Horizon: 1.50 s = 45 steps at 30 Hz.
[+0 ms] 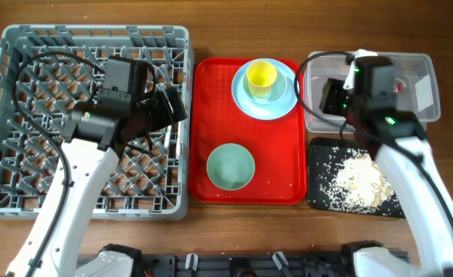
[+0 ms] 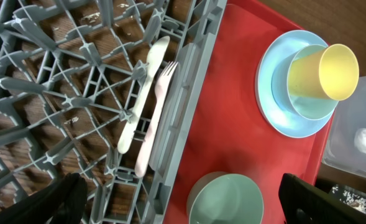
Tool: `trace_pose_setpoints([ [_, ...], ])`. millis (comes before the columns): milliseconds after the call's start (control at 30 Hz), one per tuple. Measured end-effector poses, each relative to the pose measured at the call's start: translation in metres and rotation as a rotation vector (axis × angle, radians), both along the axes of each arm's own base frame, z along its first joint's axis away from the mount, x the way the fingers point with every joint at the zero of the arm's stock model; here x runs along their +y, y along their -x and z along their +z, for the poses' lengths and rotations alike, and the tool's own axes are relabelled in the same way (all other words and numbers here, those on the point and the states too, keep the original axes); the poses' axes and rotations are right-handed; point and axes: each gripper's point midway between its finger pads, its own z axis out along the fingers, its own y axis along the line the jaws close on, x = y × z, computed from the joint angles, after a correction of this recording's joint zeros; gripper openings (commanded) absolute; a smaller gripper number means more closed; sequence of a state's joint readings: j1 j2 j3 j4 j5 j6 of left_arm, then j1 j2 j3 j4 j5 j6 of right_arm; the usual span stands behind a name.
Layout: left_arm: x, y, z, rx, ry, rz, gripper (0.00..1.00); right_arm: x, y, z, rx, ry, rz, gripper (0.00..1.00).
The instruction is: Sort waste into correct bins and load items into the dishwasher rack
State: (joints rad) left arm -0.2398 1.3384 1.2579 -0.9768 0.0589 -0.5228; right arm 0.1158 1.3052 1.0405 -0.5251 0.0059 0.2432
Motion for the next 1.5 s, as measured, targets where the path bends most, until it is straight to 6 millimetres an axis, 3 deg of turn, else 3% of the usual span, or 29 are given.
trace_pose_setpoints([
  [100, 0.0, 0.0, 0.0, 0.0, 0.0, 0.0, 1.0, 0.033, 0.011, 0.045, -0.104, -0.097, 0.135, 0.05],
  [167, 0.0, 0.0, 0.0, 0.0, 0.0, 0.0, 1.0, 0.052, 0.019, 0.05, -0.104, -0.127, 0.203, 0.05],
  [333, 0.0, 0.0, 0.0, 0.0, 0.0, 0.0, 1.0, 0.108, 0.032, 0.023, -0.017, -0.157, 0.367, 0.07],
  [433, 0.0, 0.0, 0.0, 0.0, 0.0, 0.0, 1.0, 0.135, 0.035, -0.005, 0.05, -0.144, 0.431, 0.08],
  [500, 0.0, 0.0, 0.0, 0.0, 0.0, 0.0, 1.0, 0.152, 0.034, -0.036, 0.114, -0.113, 0.46, 0.08],
  [700, 0.0, 0.0, 0.0, 0.0, 0.0, 0.0, 1.0, 0.166, 0.019, -0.092, 0.185, -0.055, 0.458, 0.08],
  [933, 0.0, 0.0, 0.0, 0.0, 0.0, 0.0, 1.0, 0.156, 0.002, -0.135, 0.221, 0.031, 0.39, 0.09],
  [1267, 0.0, 0.0, 0.0, 0.0, 0.0, 0.0, 1.0, 0.151, -0.01, -0.164, 0.228, 0.078, 0.355, 0.09],
  [1500, 0.0, 0.0, 0.0, 0.0, 0.0, 0.0, 1.0, 0.147, -0.014, -0.167, 0.217, 0.099, 0.337, 0.09],
])
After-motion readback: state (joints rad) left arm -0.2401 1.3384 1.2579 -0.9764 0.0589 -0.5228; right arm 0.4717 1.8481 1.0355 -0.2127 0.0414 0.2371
